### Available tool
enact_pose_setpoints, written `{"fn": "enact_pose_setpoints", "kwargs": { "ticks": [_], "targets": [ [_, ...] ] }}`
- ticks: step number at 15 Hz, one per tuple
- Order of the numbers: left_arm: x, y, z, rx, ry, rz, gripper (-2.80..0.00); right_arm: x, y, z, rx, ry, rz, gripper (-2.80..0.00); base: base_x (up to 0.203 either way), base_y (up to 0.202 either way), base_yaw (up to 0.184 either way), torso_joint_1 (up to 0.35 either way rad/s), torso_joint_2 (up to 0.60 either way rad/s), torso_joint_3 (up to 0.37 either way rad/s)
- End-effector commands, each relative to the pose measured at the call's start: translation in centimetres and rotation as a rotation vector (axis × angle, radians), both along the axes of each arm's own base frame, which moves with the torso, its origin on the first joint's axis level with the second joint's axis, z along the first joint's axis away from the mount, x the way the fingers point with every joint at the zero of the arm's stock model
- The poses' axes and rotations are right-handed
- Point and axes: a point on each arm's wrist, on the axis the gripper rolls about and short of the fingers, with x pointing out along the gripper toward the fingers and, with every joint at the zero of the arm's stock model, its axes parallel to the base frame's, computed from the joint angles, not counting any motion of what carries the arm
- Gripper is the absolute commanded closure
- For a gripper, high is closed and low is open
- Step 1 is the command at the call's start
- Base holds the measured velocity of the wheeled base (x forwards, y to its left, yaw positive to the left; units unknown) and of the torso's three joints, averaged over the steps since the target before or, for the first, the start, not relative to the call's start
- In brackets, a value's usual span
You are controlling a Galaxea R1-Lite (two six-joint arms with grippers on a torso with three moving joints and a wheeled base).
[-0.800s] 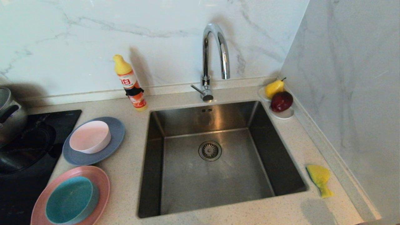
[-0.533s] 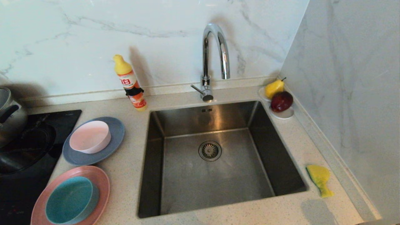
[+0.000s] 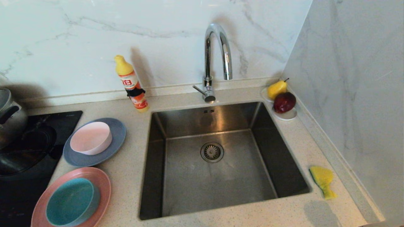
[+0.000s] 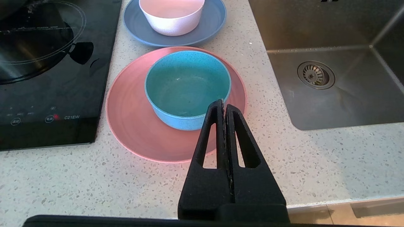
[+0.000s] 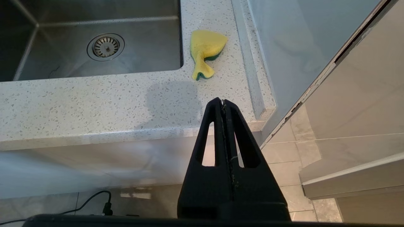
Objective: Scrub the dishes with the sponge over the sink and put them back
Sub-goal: Grab the dish soap
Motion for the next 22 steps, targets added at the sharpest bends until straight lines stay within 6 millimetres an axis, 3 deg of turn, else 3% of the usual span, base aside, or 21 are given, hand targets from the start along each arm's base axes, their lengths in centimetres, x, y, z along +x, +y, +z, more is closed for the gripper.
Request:
{"fn": "enact_pose_setpoints", "kwargs": {
  "ticks": [1,8,10,13,15,18,20,22],
  "targets": [
    [0.1,0.0,-0.5,-0.001,0.02,0.0,0.0,0.0,0.0,0.0,0.0,0.0,0.0,0.0,0.0,0.0,0.0,0.0,0.0,0.0],
    [0.1,0.0,-0.5,-0.002,0.019,0.004,0.0,0.0,0.0,0.0,0.0,0.0,0.0,0.0,0.0,0.0,0.0,0.0,0.0,0.0],
    [-0.4,0.0,1.9,-0.004,-0.039,0.01,0.0,0.0,0.0,0.0,0.0,0.0,0.0,0.0,0.0,0.0,0.0,0.0,0.0,0.0],
    [0.0,0.0,8.0,-0.045,-0.042,0.005,0.0,0.0,0.0,0.0,0.0,0.0,0.0,0.0,0.0,0.0,0.0,0.0,0.0,0.0],
    [2.3,0.0,12.2,-0.08,0.007,-0.013,0.0,0.0,0.0,0.0,0.0,0.0,0.0,0.0,0.0,0.0,0.0,0.0,0.0,0.0],
    [7.8,0.1,16.5,-0.104,0.064,-0.027,0.0,0.0,0.0,0.0,0.0,0.0,0.0,0.0,0.0,0.0,0.0,0.0,0.0,0.0],
    [13.0,0.1,17.2,-0.104,0.135,-0.031,0.0,0.0,0.0,0.0,0.0,0.0,0.0,0.0,0.0,0.0,0.0,0.0,0.0,0.0],
    [19.0,0.0,16.5,-0.096,0.22,-0.039,0.0,0.0,0.0,0.0,0.0,0.0,0.0,0.0,0.0,0.0,0.0,0.0,0.0,0.0]
  ]
}}
